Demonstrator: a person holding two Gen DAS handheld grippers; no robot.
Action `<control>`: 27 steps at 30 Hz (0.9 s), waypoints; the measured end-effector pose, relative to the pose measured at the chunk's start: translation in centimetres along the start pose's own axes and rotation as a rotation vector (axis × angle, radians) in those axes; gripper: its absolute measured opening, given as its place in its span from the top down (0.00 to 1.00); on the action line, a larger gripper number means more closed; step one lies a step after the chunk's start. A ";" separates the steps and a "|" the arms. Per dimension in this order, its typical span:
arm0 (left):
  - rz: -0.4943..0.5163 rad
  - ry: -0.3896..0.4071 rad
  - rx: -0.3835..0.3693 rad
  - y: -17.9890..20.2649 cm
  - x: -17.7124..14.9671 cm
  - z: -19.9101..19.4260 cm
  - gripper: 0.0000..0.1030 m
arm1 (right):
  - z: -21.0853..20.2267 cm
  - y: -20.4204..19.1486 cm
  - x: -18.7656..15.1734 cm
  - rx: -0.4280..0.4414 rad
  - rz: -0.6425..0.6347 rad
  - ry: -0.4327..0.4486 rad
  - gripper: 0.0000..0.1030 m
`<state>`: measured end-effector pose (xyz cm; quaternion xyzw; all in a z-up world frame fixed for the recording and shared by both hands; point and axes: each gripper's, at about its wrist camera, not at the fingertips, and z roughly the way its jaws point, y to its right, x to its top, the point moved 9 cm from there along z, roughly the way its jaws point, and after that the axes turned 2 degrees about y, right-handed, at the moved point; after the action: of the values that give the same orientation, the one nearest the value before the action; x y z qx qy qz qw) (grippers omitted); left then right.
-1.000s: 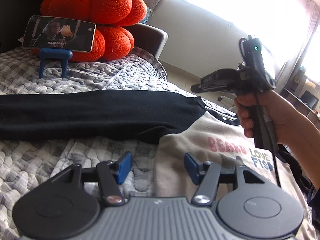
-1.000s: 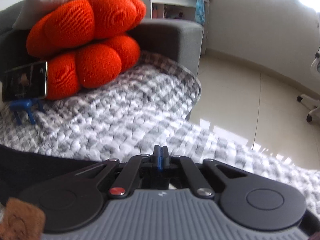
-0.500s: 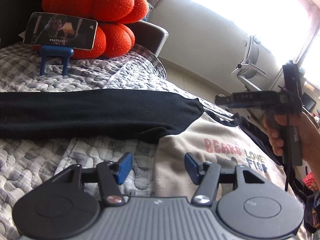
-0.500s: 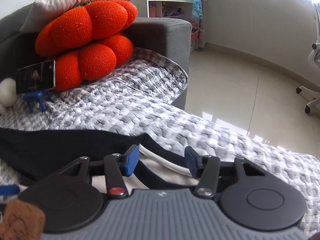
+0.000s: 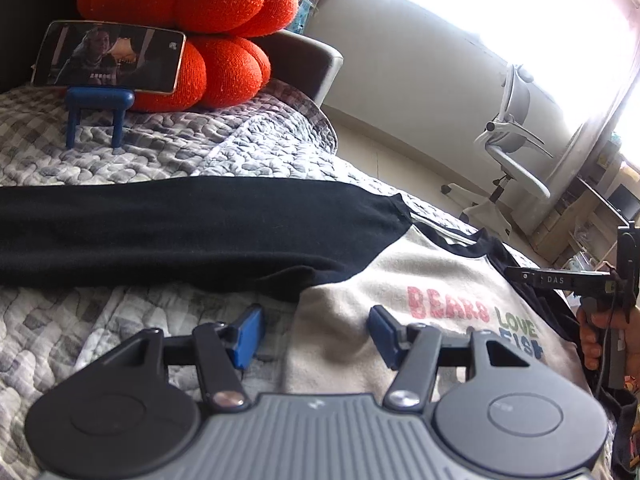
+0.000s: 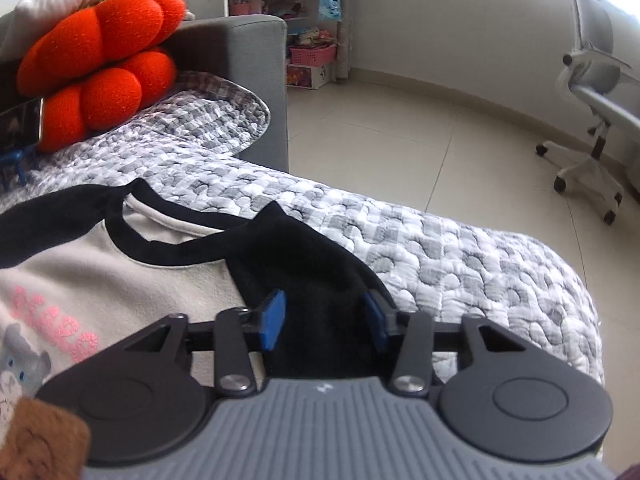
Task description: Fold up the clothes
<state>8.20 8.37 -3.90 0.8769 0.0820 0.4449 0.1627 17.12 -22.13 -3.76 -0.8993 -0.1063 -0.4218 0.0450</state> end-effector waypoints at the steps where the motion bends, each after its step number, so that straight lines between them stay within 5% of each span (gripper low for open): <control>1: 0.002 0.003 0.008 0.0 0.0 0.0 0.44 | -0.1 0.0 0.2 -0.011 -0.012 0.002 0.96; 6: -0.009 0.000 0.046 -0.7 0.4 -0.4 0.65 | -0.8 0.1 1.9 -0.126 -0.116 0.074 0.97; 15: 0.014 0.024 0.056 -0.8 -0.1 -0.1 0.65 | 1.9 -1.1 0.2 -0.272 -0.223 0.048 0.96; 19: 0.017 0.020 0.054 -0.9 0.1 -0.4 0.65 | 0.9 0.1 0.9 -0.221 -0.100 0.026 0.89; 22: 0.050 0.023 0.059 -0.7 0.0 -1.0 0.64 | -1.4 0.3 1.2 -0.189 -0.006 0.028 0.64; 27: 0.069 0.026 0.074 -1.2 -0.5 -1.6 0.55 | -6.2 -0.2 -0.8 -0.100 0.059 0.004 0.58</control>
<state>6.62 9.68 -3.83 0.8788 0.0703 0.4581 0.1138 11.91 -23.09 -0.40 -0.9023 -0.0585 -0.4270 0.0123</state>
